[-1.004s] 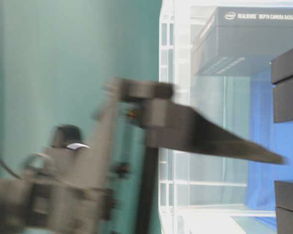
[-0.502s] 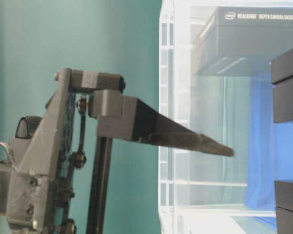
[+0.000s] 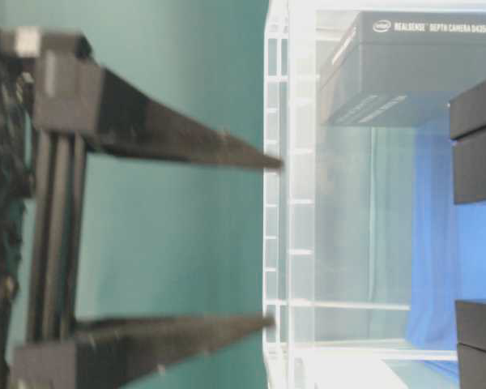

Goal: Take the box out of the case with the right arm.
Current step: 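Open the right gripper and release the box on the table, then withdraw the right gripper to the right side of the bin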

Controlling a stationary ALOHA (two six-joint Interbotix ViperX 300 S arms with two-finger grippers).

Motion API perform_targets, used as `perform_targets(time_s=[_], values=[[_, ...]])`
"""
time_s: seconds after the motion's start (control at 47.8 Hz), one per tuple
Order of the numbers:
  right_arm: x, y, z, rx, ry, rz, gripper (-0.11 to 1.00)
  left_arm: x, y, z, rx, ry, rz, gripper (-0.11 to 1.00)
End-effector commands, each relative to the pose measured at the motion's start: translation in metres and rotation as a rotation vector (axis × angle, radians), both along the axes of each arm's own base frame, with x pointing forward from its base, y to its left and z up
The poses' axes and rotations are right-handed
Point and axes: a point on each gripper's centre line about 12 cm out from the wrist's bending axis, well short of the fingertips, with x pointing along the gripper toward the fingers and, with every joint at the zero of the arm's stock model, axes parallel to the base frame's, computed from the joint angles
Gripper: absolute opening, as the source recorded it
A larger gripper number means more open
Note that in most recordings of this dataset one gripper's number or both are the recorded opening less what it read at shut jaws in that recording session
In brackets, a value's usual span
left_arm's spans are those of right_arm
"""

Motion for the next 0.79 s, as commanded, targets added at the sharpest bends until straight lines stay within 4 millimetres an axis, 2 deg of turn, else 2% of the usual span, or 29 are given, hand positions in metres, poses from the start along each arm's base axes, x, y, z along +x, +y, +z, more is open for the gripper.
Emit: perform_targets(time_s=[0.0, 0.188, 0.418, 0.774], values=[[-0.02, 0.0, 0.031, 0.012, -0.052, 0.002, 0.89, 0.002, 0.0, 0.009, -0.005, -0.027, 0.006, 0.0], [-0.05, 0.0, 0.034, 0.011, -0.039, 0.001, 0.89, 0.004, -0.001, 0.008, -0.018, -0.019, 0.028, 0.0], [-0.094, 0.001, 0.026, 0.023, -0.064, 0.0, 0.89, 0.005, -0.001, 0.008, -0.018, -0.016, 0.029, 0.0], [-0.189, 0.004, 0.018, 0.036, -0.055, -0.008, 0.88, 0.006, -0.001, 0.006, -0.017, -0.012, 0.028, 0.0]])
